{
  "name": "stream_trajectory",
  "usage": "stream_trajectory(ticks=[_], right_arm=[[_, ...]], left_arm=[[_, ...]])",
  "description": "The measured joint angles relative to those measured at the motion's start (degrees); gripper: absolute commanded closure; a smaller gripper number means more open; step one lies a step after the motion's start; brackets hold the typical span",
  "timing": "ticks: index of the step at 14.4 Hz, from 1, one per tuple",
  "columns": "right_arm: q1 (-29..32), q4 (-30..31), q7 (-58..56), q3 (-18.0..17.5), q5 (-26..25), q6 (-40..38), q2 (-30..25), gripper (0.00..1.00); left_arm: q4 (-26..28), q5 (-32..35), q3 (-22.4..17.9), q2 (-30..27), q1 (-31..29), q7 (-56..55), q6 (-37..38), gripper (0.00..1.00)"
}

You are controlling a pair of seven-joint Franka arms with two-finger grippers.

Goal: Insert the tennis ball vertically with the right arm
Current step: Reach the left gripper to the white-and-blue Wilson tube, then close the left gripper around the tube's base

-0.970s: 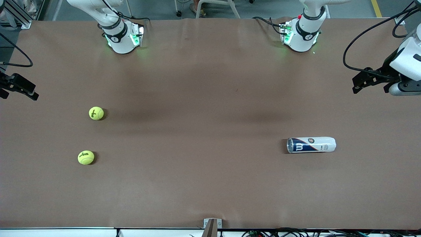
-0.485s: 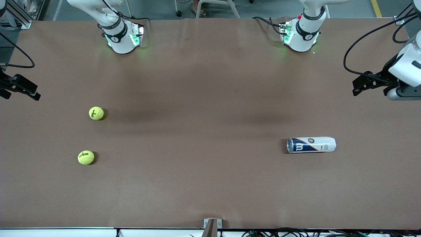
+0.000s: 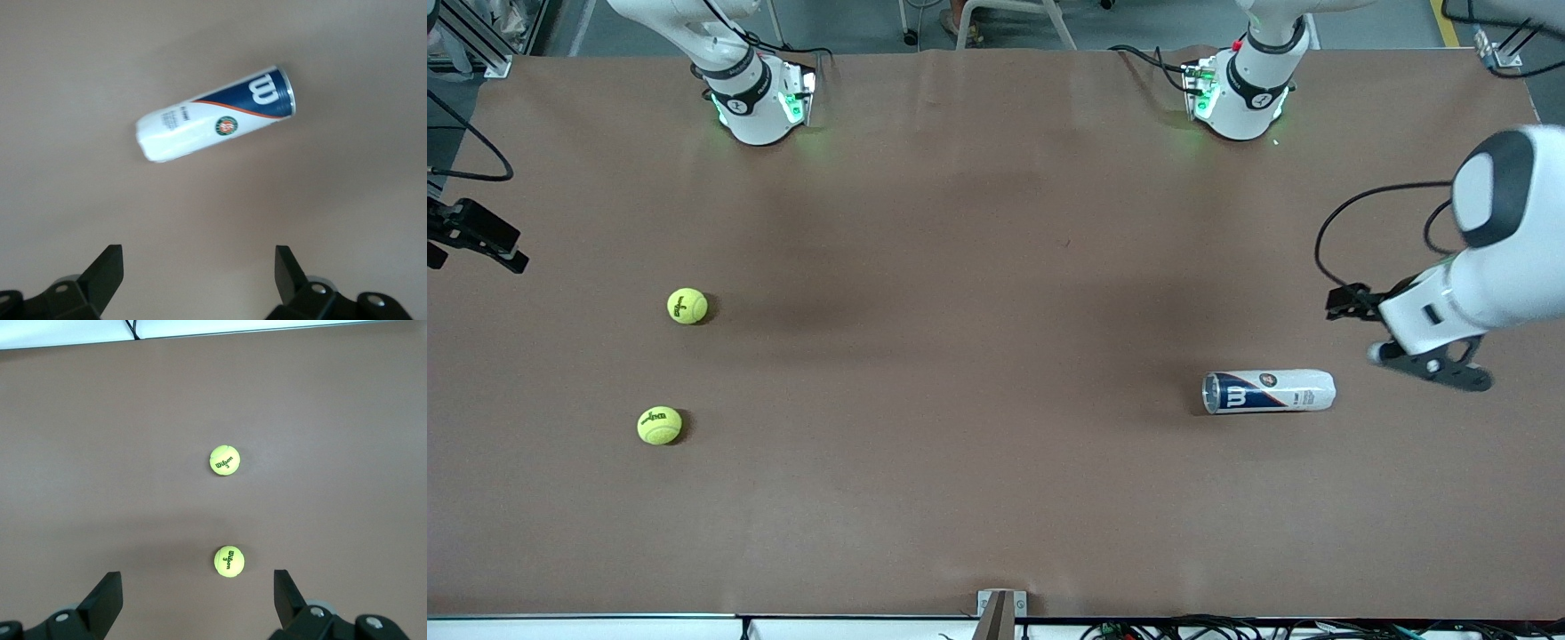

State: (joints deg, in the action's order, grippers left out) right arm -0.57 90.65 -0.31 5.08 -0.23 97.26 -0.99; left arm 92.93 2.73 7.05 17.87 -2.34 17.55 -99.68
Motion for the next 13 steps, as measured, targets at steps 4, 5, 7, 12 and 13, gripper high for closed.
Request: stream_trajectory(ticks=[4,5,7,12,13], right_arm=[[0.0,0.0,0.0,0.1,0.0,-0.3,0.0,0.0],[0.0,0.0,0.0,0.1,0.0,-0.5,0.1,0.0],[-0.1,0.0,0.0,-0.1,0.0,-1.7,0.2,0.0],[-0.1,0.1,0.0,-0.1,0.0,-2.1,0.8,0.0],[-0.1,0.1,0.0,-0.1,0.0,-2.1,1.0,0.0]], left_arm=[[0.0,6.1,0.5,4.1,3.1,11.5,-3.8,0.0],[0.0,7.3,0.5,5.1,3.5,14.8,-5.1,0.0],[0.0,9.3,0.6,7.5,4.2,22.1,-7.5,0.0],[-0.4,20.2,0.9,12.3,7.9,28.5,-9.0,0.0],[-0.4,21.1,0.9,12.9,8.6,29.0,-9.0,0.0]])
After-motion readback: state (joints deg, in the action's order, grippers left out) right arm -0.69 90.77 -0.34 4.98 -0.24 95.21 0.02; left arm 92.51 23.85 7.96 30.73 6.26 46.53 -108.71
